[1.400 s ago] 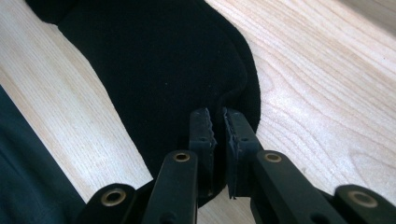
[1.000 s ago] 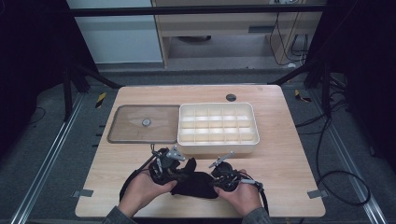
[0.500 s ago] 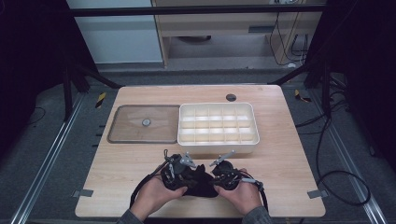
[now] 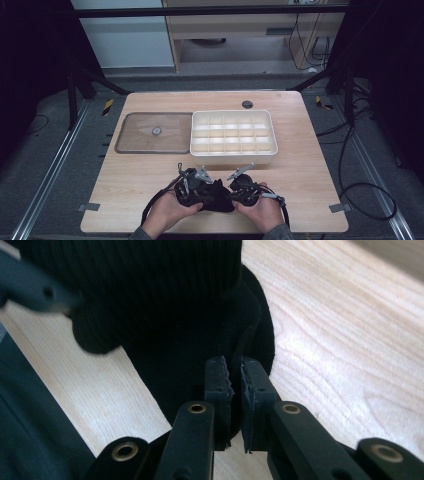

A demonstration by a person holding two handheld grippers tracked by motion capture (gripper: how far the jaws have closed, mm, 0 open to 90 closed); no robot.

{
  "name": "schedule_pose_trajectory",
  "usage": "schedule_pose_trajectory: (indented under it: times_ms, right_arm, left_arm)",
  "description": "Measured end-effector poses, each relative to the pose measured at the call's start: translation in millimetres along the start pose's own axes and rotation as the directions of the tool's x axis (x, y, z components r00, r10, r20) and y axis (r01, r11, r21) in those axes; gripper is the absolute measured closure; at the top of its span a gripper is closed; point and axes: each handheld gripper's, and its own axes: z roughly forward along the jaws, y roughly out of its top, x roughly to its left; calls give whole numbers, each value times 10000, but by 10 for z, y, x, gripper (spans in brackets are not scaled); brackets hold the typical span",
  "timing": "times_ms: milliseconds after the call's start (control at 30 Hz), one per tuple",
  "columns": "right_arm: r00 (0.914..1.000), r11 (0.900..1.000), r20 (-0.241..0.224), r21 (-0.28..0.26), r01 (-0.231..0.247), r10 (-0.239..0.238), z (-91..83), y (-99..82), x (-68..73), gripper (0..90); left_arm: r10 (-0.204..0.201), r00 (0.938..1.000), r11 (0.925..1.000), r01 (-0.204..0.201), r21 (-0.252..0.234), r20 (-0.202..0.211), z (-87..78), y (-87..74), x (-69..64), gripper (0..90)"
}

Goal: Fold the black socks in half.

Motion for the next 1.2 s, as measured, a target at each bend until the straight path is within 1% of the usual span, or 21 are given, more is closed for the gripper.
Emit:
schedule_pose_trajectory:
  times_ms: [33, 67, 167, 233, 300, 367, 467, 500, 533, 633, 700, 833, 867, 900, 967, 1000, 1067, 1100, 1133, 1167, 1200]
  right_arm:
    - [10000, 10000, -26, 18, -87, 87, 3, 7, 2, 843]
    - [10000, 10000, -30, -6, -7, 7, 9, 17, -12, 844]
    - [9998, 9999, -95, -13, -148, 147, 19, 26, -18, 844]
    - [9998, 9998, -132, -79, -174, 172, 32, 29, -40, 844]
    - [9997, 9998, -141, -90, -194, 192, 33, 28, -42, 844]
    - [9997, 9997, -164, -131, -210, 207, 30, 23, -42, 837]
    - [9998, 9997, -155, -194, -156, 153, 21, 19, -39, 813]
    - [9999, 9997, -113, -231, -111, 109, 16, 18, -39, 783]
    - [10000, 9996, 4, -283, -35, 35, -6, 14, -28, 697]
    - [9999, 9995, 160, -312, 6, -1, -58, -3, -9, 613]
    - [9998, 9994, 210, -358, 24, -17, -113, -28, 1, 578]
    - [9995, 9993, 322, -382, 39, -27, -200, -79, -3, 544]
    - [9994, 9993, 359, -363, 15, -2, -213, -86, -9, 540]
    - [9990, 9994, 436, -351, -19, 34, -223, -92, -17, 535]
    - [9988, 9994, 486, -343, -60, 77, -234, -98, -29, 531]
    - [9984, 9991, 548, -417, -105, 127, -262, -107, -63, 527]
    - [9980, 9989, 594, -432, -166, 191, -288, -114, -77, 526]
    - [9979, 9988, 612, -463, -179, 207, -305, -116, -83, 526]
    - [9979, 9988, 612, -463, -179, 207, -305, -116, -83, 526]
    - [9971, 9984, 724, -519, -203, 240, -349, -116, -94, 528]
    - [9968, 9983, 775, -561, -161, 204, -365, -113, -103, 528]
  left_arm:
    - [0, 10000, 10000, 0, 0, 0, 0, 0, 0, 793]
    - [-16, 9999, 10000, 18, -93, 132, 15, 3, -13, 793]
    - [-17, 9999, 9999, 19, -115, 137, 20, 10, -37, 792]
    - [62, 10000, 10000, -62, -39, 49, 39, 19, -36, 791]
    - [28, 10000, 10000, -28, -7, 15, 58, 21, -36, 790]
    - [117, 9996, 9998, -113, 161, -238, 91, 20, -22, 789]
    - [100, 9996, 9998, -96, 145, -277, 103, 19, -18, 788]
    - [103, 9996, 9998, -98, 150, -280, 107, 19, -18, 788]
    - [146, 9994, 9997, -140, 206, -298, 111, 21, -25, 788]
    - [149, 9995, 9997, -144, 195, -282, 116, 19, -31, 787]
    - [102, 9995, 9998, -96, 182, -309, 117, 15, -26, 785]
    - [48, 9996, 9999, -44, 121, -286, 133, 12, -24, 774]
    - [48, 9996, 9999, -44, 121, -286, 133, 12, -24, 763]
    - [-31, 9997, 10000, 29, -49, -239, 138, 7, -36, 747]
    - [-23, 9998, 9999, 21, -124, -188, 132, 6, -45, 712]
    - [-58, 9998, 9996, 52, -280, -184, 116, 6, -57, 680]
    - [-159, 9996, 9988, 149, -464, -230, 91, 9, -64, 609]
    - [-159, 9996, 9988, 149, -464, -230, 91, 9, -64, 582]
    - [-165, 9995, 9985, 151, -535, -269, 73, 9, -68, 582]
    - [-258, 9993, 9972, 238, -707, -277, 39, 9, -72, 542]
    - [-258, 9993, 9972, 238, -707, -277, 39, 9, -72, 520]
